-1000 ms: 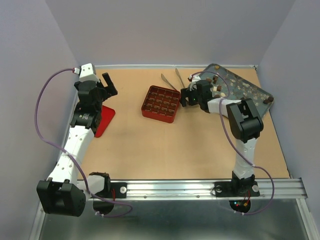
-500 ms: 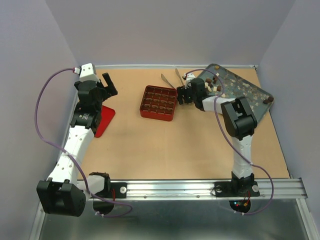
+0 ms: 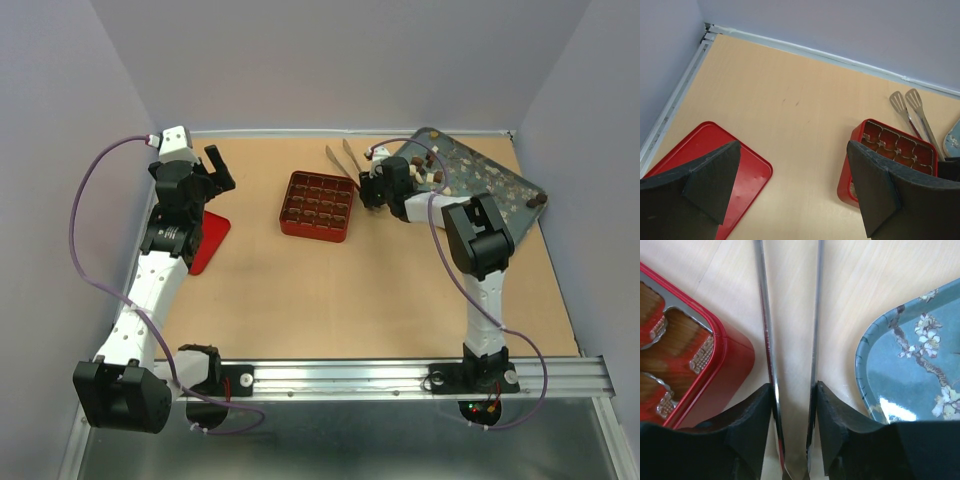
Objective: Pack the chocolate
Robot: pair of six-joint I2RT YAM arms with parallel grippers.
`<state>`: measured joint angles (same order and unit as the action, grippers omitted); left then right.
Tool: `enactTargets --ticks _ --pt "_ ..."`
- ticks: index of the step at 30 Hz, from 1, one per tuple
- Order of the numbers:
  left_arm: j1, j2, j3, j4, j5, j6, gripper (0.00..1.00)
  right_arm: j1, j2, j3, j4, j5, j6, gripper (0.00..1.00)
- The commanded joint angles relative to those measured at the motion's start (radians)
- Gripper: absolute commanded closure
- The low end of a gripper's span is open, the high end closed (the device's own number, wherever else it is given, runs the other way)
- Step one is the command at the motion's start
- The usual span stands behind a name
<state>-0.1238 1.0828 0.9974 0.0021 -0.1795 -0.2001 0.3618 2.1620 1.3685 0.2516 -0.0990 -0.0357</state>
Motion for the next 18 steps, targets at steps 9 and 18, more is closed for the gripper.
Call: enactTargets --ticks 9,18 --pt "-0.004 -0.026 0.04 0.036 0.028 -0.004 0.01 0.011 -0.229 -0.092 -0.103 0.044 0.088 0.61" --pt "-0.005 -0.034 0.03 0.041 0.044 -0.016 0.01 0.011 -0.441 -0.174 -0.211 0.094 0.131 0.61"
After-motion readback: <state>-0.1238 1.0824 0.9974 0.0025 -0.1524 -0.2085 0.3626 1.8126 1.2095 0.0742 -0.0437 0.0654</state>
